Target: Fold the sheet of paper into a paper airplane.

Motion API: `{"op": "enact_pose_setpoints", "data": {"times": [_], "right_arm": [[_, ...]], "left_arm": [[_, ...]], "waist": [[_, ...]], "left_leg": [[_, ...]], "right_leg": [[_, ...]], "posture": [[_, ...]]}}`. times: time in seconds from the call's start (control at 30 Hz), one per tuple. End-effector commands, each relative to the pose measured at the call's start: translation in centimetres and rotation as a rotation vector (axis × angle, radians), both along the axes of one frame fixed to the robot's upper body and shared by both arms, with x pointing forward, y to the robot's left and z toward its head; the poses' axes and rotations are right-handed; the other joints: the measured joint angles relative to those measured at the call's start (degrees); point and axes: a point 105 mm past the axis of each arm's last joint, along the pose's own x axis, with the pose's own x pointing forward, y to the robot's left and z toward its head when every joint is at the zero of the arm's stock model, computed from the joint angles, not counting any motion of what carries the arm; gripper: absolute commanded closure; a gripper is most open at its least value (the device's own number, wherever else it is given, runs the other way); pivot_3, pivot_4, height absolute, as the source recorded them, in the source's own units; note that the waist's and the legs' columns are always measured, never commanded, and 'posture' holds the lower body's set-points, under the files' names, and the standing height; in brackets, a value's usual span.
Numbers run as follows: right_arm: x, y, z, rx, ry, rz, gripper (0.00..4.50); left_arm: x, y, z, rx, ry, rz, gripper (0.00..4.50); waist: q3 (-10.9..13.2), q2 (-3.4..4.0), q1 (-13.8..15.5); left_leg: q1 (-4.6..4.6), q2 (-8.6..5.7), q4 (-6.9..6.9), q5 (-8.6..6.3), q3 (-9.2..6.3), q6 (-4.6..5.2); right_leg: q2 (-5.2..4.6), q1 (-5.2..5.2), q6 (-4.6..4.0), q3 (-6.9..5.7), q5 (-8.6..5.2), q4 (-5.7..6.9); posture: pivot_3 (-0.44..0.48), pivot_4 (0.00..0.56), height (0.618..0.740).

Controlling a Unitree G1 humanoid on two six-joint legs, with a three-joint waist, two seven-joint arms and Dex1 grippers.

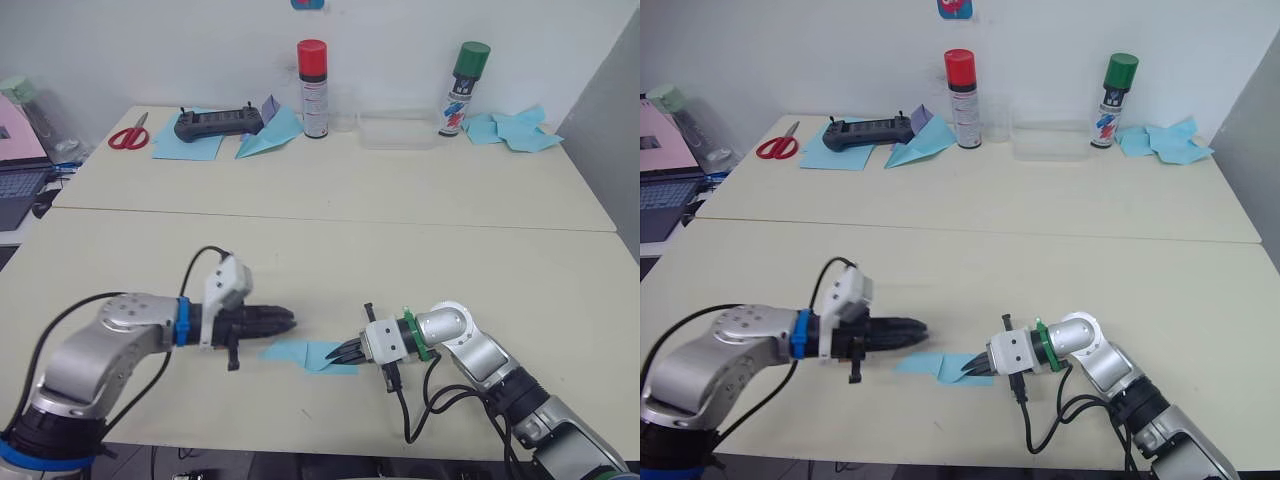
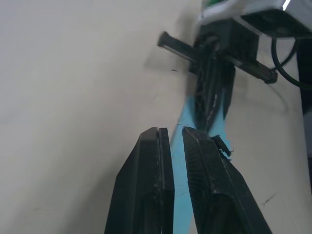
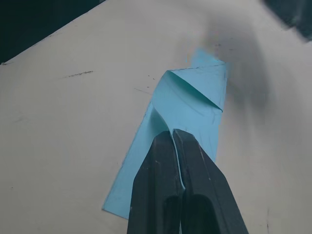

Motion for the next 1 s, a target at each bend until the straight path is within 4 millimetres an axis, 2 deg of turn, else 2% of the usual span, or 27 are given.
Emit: {"op": "enact_pose_setpoints", "data": {"times": [0.03,0.13,0.23,0.37,0.5,0.63,0.77,0.83,0.9,1.0], "right_arm": [[-0.1,-0.4,-0.2,-0.020,0.009,-0.015,4.47],[-0.2,-0.4,0.2,-0.010,0.040,-0.029,4.47],[-0.6,-0.7,0.5,-0.010,0.106,-0.026,3.89],[-0.9,-2.2,1.5,-0.027,0.148,-0.032,2.39],[-2.3,-4.4,2.6,-0.093,0.250,-0.022,0.91],[-2.7,-5.0,3.9,-0.085,0.313,-0.048,0.91],[-0.6,-2.7,7.8,0.174,0.443,-0.170,0.91],[0.4,-1.5,8.3,0.241,0.483,-0.237,1.51],[1.6,-0.4,7.2,0.222,0.412,-0.308,2.21],[1.8,1.3,5.3,0.179,0.361,-0.353,3.37]], "left_arm": [[-0.4,-0.8,-1.0,0.051,-0.052,-0.040,3.74],[-0.3,-0.7,-2.6,0.132,-0.088,-0.058,3.74],[-0.2,-1.0,-3.6,0.126,-0.086,-0.058,3.74],[0.3,-0.8,-4.8,0.162,-0.096,-0.058,3.74],[0.4,-0.7,-5.5,0.174,-0.097,-0.059,3.74],[0.5,-0.7,-5.8,0.179,-0.095,-0.060,3.74],[0.4,-0.6,-6.0,0.181,-0.090,-0.060,3.74],[0.4,-0.7,-6.0,0.180,-0.087,-0.063,3.74],[0.4,-0.7,-6.0,0.181,-0.086,-0.063,3.74],[0.7,-0.7,-5.9,0.184,-0.098,-0.060,3.74]], "waist": [[0.00,0.00,0.00],[0.00,0.00,0.03],[0.00,0.00,0.09],[0.00,0.00,0.24],[-0.01,0.01,0.46],[-0.02,0.03,0.36],[-0.04,0.03,0.14],[-0.05,0.04,-0.01],[-0.09,0.01,0.04],[-0.15,-0.08,0.20]], "left_leg": [[0.00,0.00,0.01,0.00,-0.01,0.00],[0.01,-0.01,0.05,0.01,0.00,0.00],[0.01,-0.02,0.06,0.01,0.02,0.00],[0.01,-0.02,0.06,0.00,0.02,0.00],[0.04,-0.04,0.08,0.01,0.01,0.00],[0.08,-0.01,0.09,0.01,-0.01,0.01],[0.10,-0.01,0.09,0.01,-0.02,0.01],[0.10,-0.02,0.10,0.01,-0.02,0.01],[0.10,-0.03,0.10,0.02,-0.03,0.00],[0.06,-0.04,0.08,0.01,-0.03,0.00]], "right_leg": [[0.00,0.00,0.00,-0.01,0.00,0.00],[0.00,0.03,0.01,0.03,-0.01,0.00],[-0.01,0.03,0.02,0.04,-0.02,0.00],[-0.01,0.04,0.02,0.03,-0.02,-0.01],[-0.02,0.09,0.07,0.04,-0.04,-0.01],[0.00,0.11,0.14,0.03,-0.08,0.00],[0.01,0.13,0.15,0.04,-0.08,0.01],[0.01,0.14,0.19,0.05,-0.05,0.03],[0.00,0.14,0.20,0.04,-0.05,0.03],[-0.01,0.11,0.19,0.00,-0.06,-0.07]], "posture": [[0.000,0.150,0.740],[0.000,0.150,0.740],[0.000,0.150,0.740],[0.000,0.150,0.740],[0.000,0.150,0.740],[0.000,0.150,0.740],[0.000,0.150,0.740],[0.000,0.150,0.740],[0.000,0.150,0.740],[0.000,0.150,0.740]]}}
